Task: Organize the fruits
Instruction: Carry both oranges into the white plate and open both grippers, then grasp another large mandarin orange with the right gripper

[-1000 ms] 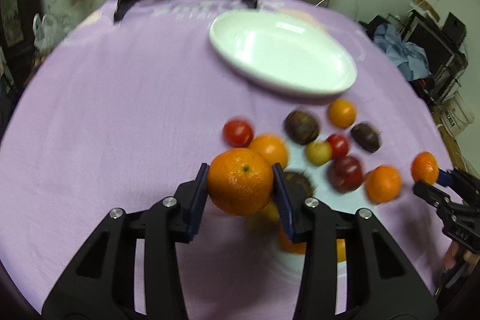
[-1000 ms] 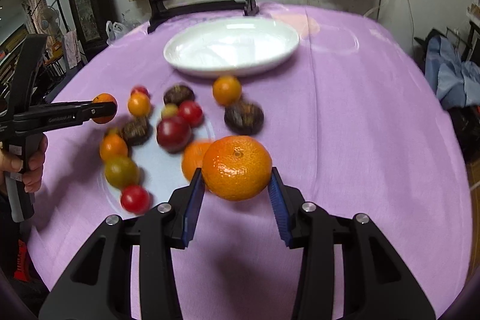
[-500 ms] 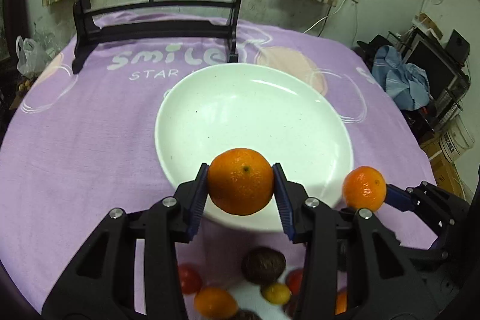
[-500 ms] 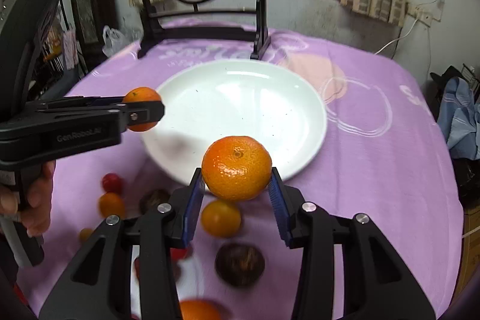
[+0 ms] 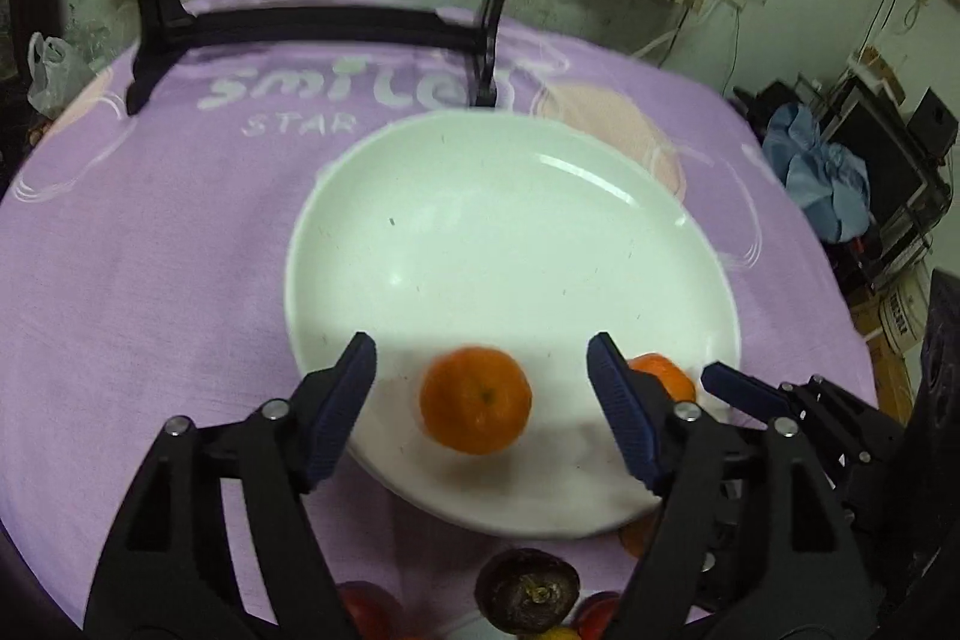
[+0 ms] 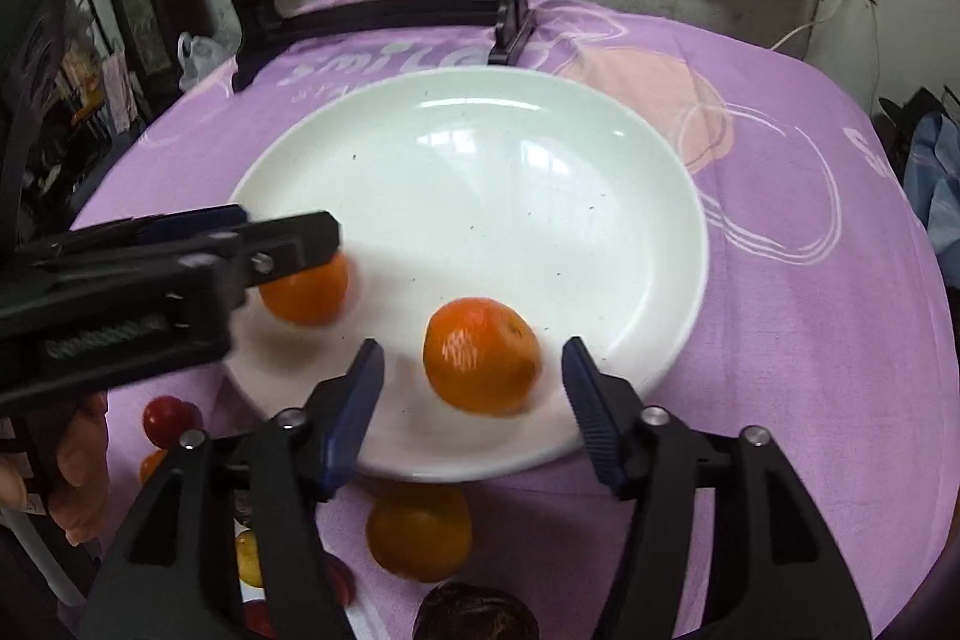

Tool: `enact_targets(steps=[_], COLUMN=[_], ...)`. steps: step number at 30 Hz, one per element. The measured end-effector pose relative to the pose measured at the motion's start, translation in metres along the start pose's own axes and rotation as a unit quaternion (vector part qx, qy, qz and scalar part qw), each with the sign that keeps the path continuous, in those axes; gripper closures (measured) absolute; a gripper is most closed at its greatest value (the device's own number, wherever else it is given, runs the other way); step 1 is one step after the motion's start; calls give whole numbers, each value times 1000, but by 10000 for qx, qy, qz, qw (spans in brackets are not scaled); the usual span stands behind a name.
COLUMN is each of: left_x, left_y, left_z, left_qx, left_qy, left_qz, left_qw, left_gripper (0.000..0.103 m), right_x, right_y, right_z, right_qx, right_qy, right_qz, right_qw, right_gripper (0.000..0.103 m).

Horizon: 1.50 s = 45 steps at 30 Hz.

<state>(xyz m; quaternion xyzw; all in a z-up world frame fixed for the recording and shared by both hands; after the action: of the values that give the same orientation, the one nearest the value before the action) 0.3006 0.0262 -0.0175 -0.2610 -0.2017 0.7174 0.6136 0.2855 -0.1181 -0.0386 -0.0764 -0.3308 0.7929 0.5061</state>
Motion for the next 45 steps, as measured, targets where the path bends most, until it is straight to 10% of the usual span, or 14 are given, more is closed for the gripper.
enact_targets(steps=[20,45], left_x=[36,34], left_y=[118,197], left_z=[104,121], left_qx=[-227,249], left_qy=[34,195], left_qz=[-88,-408], left_qw=[9997,9987], left_gripper=[11,11], right_x=[30,28], right_y=[136,143], right_z=[85,75], right_qx=[257,-141], right_qy=[-263,-966], right_qz=[241,-97], right_qw=[9990,9952], right_gripper=[39,60])
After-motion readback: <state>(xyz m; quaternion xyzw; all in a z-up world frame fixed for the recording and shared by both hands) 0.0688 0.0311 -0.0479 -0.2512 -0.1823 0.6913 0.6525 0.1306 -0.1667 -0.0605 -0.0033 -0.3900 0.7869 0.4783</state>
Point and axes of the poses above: each gripper's, at about its wrist camera, not at the fingertips, and z roughly against the way its jaws point, x to its left, y to its underside, the point moved 4 cm from there along -z, roughly the way its jaws point, and after that the axes turned 8 degrees about -y, right-handed, at the moved point
